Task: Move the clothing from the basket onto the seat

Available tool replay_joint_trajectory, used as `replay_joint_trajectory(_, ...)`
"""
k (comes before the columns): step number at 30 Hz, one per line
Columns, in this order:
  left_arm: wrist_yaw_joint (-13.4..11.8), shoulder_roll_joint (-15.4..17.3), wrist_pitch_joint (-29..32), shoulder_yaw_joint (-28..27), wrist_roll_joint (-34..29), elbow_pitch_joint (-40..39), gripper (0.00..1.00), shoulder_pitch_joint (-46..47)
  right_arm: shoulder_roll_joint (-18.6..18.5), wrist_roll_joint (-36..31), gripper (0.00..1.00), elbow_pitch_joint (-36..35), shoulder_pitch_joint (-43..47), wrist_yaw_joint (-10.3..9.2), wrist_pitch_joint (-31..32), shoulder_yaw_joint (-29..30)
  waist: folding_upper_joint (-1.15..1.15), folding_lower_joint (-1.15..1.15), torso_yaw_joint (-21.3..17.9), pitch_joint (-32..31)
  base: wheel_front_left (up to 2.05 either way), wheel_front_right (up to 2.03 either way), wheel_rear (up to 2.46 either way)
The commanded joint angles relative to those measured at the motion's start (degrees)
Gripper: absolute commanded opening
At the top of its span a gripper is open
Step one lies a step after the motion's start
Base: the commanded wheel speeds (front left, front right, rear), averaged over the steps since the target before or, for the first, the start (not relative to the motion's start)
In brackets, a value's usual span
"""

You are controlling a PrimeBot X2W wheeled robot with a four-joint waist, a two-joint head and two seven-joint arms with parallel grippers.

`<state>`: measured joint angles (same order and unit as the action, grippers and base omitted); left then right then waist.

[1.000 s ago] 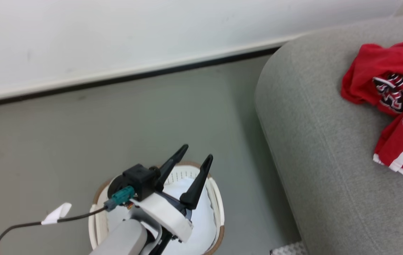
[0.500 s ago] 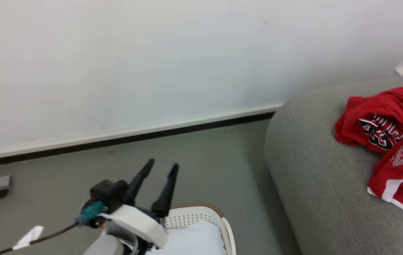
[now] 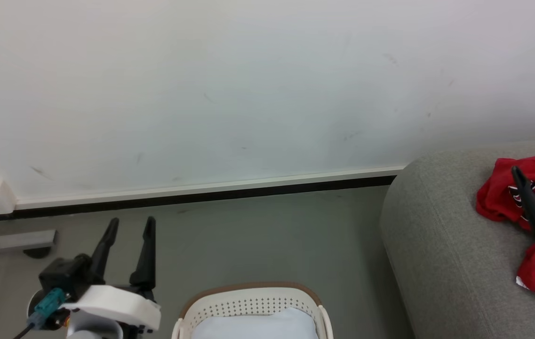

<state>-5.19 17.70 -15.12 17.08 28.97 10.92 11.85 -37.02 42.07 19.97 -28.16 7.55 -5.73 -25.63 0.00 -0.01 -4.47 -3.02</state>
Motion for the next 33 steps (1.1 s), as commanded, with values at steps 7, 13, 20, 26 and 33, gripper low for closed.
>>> replay_joint_trajectory(7, 1.60, -2.79, -0.03, -5.85, -3.96, -1.45, 1.00, -5.17, 13.97, -9.08, 1.00, -1.33, 13.57, -0.13, -7.76, 10.13, 0.00, 0.01, 1.09, 0.35, 0.00, 0.00, 0.00)
replay_joint_trajectory(13, 3.61, -6.91, -0.03, -11.48, -7.91, -1.11, 1.00, -9.14, 21.75, -16.31, 1.00, -3.85, 20.12, -0.13, -9.39, 14.72, 0.00, 0.01, 1.36, 0.44, 0.00, 0.00, 0.00)
replay_joint_trajectory(20, 7.12, -11.06, -0.03, -16.07, -12.23, -0.61, 1.00, -11.60, 26.24, -19.93, 1.00, -6.78, 23.69, -0.13, -9.46, 16.54, 0.00, 0.01, 1.90, 0.65, 0.00, 0.00, 0.00)
replay_joint_trajectory(26, 9.67, -12.67, -0.03, -18.82, -14.31, 0.34, 1.00, -10.80, 27.12, -20.66, 1.00, -7.83, 23.71, -0.13, -9.48, 16.54, 0.00, 0.01, 1.95, 0.82, 0.00, 0.00, 0.00)
replay_joint_trajectory(33, 11.05, -13.72, -0.03, -20.30, -15.93, 0.93, 1.00, -10.46, 27.64, -20.77, 1.00, -8.10, 23.80, -0.13, -9.48, 16.43, 0.00, 0.01, 1.73, 0.78, 0.00, 0.00, 0.00)
